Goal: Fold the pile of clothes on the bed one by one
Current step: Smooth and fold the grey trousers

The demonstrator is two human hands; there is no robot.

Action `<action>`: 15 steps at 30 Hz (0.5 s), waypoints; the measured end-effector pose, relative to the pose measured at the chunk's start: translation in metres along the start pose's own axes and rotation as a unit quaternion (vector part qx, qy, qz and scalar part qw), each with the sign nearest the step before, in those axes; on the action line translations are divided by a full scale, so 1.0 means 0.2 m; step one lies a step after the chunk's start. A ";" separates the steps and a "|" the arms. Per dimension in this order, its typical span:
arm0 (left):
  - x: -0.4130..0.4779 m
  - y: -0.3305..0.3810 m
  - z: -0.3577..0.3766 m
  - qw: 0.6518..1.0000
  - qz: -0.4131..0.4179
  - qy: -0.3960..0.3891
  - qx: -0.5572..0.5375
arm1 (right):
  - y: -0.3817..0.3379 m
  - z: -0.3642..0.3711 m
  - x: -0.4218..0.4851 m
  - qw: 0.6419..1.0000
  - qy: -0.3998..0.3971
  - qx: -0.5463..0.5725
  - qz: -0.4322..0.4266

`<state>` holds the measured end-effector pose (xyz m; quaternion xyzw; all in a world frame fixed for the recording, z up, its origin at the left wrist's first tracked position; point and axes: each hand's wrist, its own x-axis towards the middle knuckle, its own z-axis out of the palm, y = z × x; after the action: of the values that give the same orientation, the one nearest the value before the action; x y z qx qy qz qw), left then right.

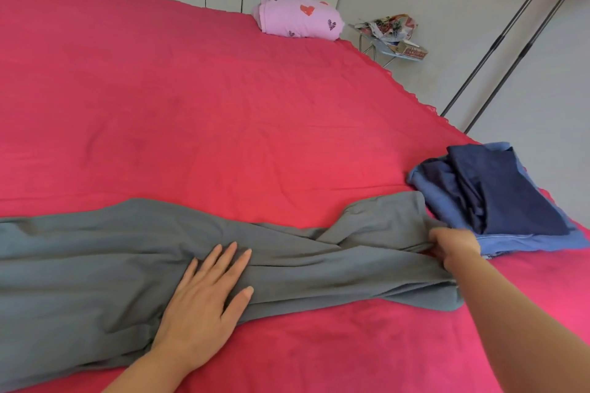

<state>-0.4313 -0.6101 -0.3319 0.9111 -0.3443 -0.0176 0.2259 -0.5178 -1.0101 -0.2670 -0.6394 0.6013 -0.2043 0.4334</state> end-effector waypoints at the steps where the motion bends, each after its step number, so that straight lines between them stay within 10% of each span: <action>1: 0.00 0.00 0.00 1.000 -0.003 -0.010 -0.003 | 0.04 -0.01 0.03 1.000 -0.009 -0.006 0.010; 8: 0.02 0.05 -0.06 0.999 -0.025 -0.028 -0.011 | -0.05 -0.15 -0.05 0.925 -0.054 -0.357 -0.120; 15: 0.20 0.06 -0.19 0.996 0.018 0.082 -0.002 | -0.09 -0.01 -0.08 0.854 -0.029 -0.367 -0.368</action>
<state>-0.4003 -0.6287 -0.2871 0.9028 -0.3406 0.0602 0.2556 -0.5111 -0.9967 -0.2471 -0.9324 0.3403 -0.0948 0.0770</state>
